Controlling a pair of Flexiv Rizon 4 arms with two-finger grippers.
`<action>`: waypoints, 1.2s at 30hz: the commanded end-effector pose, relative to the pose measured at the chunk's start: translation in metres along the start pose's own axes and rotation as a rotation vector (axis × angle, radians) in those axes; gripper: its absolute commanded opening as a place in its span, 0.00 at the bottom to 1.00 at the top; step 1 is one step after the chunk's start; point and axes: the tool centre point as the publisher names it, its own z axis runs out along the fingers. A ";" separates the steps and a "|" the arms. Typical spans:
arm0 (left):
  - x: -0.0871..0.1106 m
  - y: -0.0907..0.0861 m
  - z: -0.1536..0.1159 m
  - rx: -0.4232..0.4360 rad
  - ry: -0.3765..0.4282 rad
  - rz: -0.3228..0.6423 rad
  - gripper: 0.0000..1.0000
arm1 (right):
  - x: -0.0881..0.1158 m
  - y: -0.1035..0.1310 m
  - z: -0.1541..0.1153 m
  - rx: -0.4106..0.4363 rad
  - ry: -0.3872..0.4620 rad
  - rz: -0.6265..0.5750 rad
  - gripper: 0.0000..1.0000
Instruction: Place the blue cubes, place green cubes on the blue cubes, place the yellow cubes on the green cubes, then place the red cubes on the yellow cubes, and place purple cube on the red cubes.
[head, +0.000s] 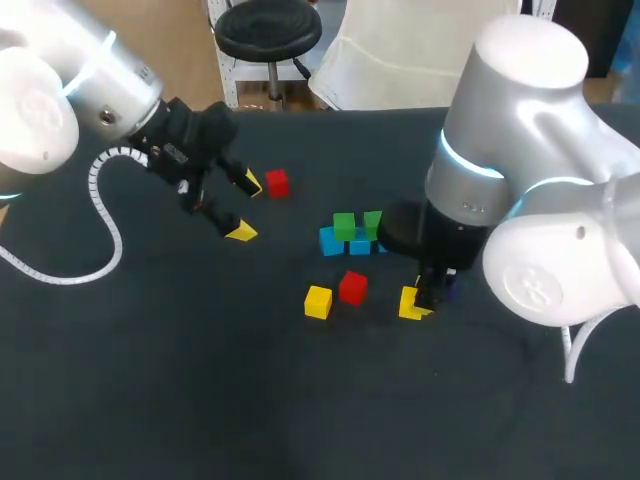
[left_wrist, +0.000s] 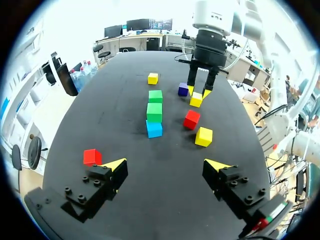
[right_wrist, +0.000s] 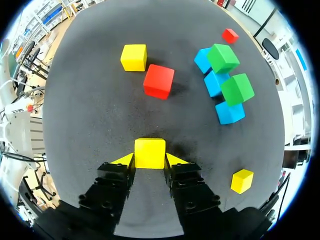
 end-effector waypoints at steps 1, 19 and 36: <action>0.001 0.000 0.000 -0.001 -0.002 0.003 1.00 | 0.001 0.000 0.000 0.005 -0.007 -0.003 0.00; 0.001 0.000 0.000 -0.001 -0.002 0.003 1.00 | -0.027 -0.017 -0.069 -0.070 0.049 -0.202 0.00; 0.001 0.000 0.000 -0.001 -0.002 0.003 1.00 | -0.068 -0.057 -0.077 0.031 0.016 -0.246 0.00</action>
